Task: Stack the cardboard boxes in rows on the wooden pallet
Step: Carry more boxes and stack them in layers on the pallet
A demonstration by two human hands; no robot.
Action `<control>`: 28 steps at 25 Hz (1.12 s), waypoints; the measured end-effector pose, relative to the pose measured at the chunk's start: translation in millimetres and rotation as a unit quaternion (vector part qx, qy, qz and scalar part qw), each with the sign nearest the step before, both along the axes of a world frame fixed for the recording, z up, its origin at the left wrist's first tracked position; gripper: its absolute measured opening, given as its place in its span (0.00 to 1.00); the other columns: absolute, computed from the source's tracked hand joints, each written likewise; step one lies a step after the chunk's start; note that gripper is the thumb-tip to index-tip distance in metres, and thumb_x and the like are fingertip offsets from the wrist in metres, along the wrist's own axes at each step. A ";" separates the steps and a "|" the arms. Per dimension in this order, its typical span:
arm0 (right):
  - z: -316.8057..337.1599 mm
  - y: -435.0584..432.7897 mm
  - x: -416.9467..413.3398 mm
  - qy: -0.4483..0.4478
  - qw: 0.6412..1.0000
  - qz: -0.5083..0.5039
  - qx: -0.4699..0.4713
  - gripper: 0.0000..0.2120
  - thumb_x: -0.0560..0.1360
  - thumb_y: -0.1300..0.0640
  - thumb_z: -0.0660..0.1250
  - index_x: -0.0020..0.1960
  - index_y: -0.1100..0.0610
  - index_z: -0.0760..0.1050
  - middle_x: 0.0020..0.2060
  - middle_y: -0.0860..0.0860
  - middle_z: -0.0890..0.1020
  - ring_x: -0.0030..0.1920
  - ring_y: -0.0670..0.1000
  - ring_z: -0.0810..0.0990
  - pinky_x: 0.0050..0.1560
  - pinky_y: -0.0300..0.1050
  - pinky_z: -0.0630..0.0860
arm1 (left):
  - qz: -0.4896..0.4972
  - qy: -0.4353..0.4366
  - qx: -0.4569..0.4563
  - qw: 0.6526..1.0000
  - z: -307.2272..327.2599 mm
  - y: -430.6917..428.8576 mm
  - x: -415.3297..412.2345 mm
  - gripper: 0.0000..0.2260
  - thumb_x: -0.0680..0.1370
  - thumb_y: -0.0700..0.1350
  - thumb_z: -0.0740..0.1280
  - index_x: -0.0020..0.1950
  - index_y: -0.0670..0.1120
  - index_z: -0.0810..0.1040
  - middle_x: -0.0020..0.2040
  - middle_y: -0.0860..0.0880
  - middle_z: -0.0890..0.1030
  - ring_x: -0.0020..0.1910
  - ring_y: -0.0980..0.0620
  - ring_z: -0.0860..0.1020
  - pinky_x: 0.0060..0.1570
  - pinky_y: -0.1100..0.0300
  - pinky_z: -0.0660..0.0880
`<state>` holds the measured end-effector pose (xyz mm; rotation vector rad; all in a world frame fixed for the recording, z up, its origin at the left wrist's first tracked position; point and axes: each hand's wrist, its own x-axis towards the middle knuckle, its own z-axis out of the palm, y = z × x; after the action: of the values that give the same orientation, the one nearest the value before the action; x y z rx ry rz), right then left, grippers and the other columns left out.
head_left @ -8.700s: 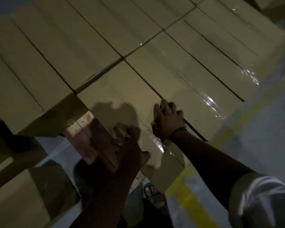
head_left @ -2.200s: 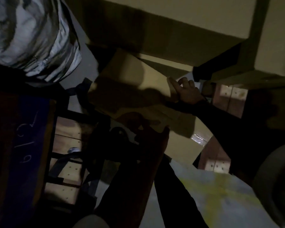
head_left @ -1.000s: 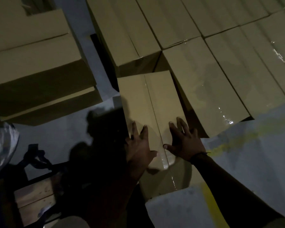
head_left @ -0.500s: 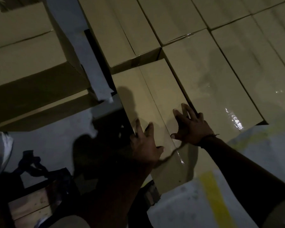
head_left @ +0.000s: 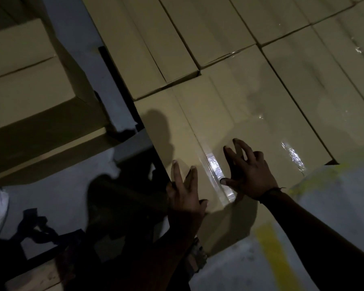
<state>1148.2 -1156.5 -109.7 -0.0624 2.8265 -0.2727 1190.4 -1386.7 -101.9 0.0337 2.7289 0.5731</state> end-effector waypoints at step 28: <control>-6.3 19.1 94.0 -0.088 0.934 -0.346 -0.017 0.26 0.75 0.58 0.70 0.71 0.56 0.70 0.70 0.59 0.64 0.69 0.67 0.63 0.64 0.54 0.70 | -0.116 -0.227 -0.046 0.966 -6.9 42.2 10.6 0.52 0.68 0.63 0.76 0.82 0.53 0.48 0.79 0.36 0.32 0.75 0.22 0.39 0.73 0.30 0.50</control>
<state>1242.3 -1137.5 -116.0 0.9151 2.5564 -0.4465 1201.0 -1344.6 -108.8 0.1749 2.2606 0.3358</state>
